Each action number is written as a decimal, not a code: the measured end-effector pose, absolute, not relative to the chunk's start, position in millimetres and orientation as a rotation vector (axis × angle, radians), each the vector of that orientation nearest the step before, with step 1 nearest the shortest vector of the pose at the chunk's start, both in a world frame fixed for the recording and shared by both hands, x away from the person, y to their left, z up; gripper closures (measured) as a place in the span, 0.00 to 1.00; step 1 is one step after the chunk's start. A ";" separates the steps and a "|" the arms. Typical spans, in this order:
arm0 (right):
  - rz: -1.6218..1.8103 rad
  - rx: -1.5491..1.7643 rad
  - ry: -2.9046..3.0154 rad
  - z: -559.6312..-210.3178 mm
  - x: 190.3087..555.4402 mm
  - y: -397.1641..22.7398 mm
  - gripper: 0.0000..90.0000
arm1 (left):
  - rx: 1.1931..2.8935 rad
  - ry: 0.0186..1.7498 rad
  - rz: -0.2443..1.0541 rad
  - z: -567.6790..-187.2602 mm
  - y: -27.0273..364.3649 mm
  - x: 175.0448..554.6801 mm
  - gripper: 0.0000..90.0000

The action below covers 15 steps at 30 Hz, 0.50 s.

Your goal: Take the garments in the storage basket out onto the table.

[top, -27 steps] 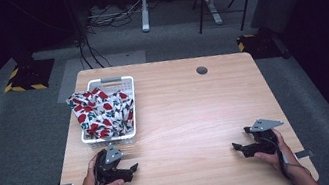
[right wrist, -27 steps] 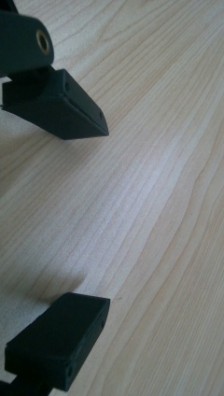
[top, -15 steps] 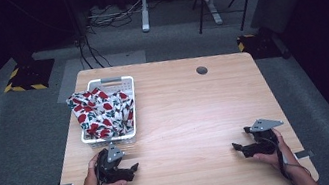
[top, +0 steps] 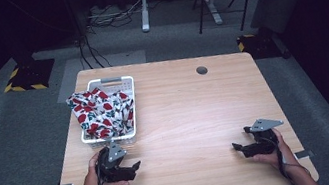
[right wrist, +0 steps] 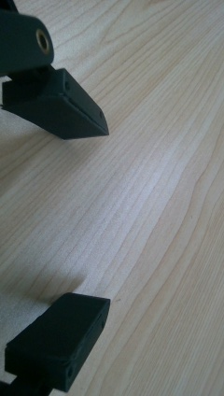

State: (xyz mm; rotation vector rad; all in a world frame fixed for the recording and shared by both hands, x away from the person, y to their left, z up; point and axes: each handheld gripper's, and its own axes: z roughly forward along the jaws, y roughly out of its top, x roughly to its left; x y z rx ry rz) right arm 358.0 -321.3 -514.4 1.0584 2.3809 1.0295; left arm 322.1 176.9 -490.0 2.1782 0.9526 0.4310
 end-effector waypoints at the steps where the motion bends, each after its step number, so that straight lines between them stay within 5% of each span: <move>1: 1.030 1.058 2.382 -514.5 358.0 -321.4 0.16 | 2.177 0.949 0.435 -488.8 176.7 321.8 0.21; 15: 1.032 1.060 2.381 -514.5 358.4 -321.7 0.17 | 2.170 0.912 0.484 -471.3 177.3 319.6 0.23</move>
